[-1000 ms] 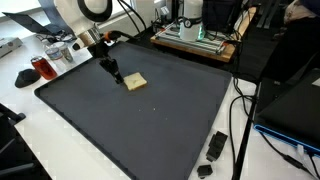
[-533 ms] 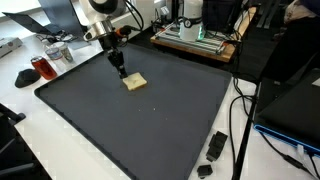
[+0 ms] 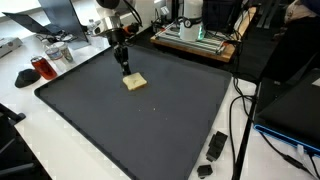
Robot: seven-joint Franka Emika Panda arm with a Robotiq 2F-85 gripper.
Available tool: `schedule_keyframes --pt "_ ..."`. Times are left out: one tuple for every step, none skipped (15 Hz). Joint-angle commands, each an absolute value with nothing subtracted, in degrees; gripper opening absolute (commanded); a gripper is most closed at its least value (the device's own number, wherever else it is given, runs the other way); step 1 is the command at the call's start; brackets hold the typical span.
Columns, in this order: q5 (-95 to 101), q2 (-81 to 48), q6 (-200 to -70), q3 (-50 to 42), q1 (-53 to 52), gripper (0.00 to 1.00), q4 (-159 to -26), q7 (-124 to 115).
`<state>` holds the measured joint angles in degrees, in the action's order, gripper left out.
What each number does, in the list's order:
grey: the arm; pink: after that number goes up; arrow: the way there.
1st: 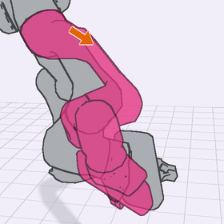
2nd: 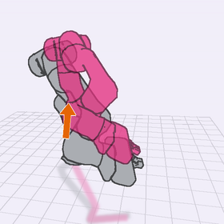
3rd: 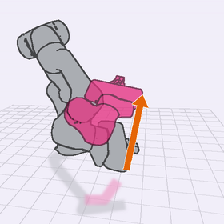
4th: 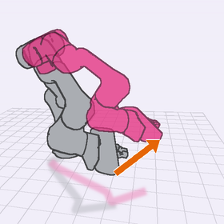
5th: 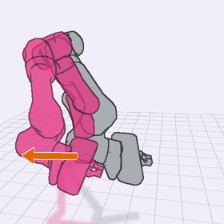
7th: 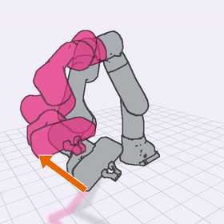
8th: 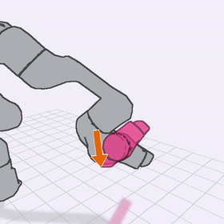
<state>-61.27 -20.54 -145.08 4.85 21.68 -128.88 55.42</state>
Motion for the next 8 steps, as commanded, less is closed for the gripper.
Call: schedule_keyframes --pt "-62.52 -20.41 -144.18 1.3 18.22 0.22 -128.92 55.97" --pt "-62.69 -20.41 -144.2 1.21 18.11 0.22 -128.96 56.0" --pt "-62.74 -20.41 -144.22 1.18 18.08 0.22 -128.96 56.01" --pt "-62.75 -20.41 -144.23 1.15 18.08 0.05 -128.96 56.01" --pt "-63.41 -21.11 -142.31 1.09 18.67 0.05 -128.11 57.67" --pt "-63.63 -21.67 -140.67 0.6 18.79 0.05 -127.68 58.76" --pt "-64.38 -22.33 -139.01 0.23 19.03 0.05 -127.15 59.85" --pt "-65.01 -22.73 -137.62 -0.16 19.22 0.05 -126.94 61.17"
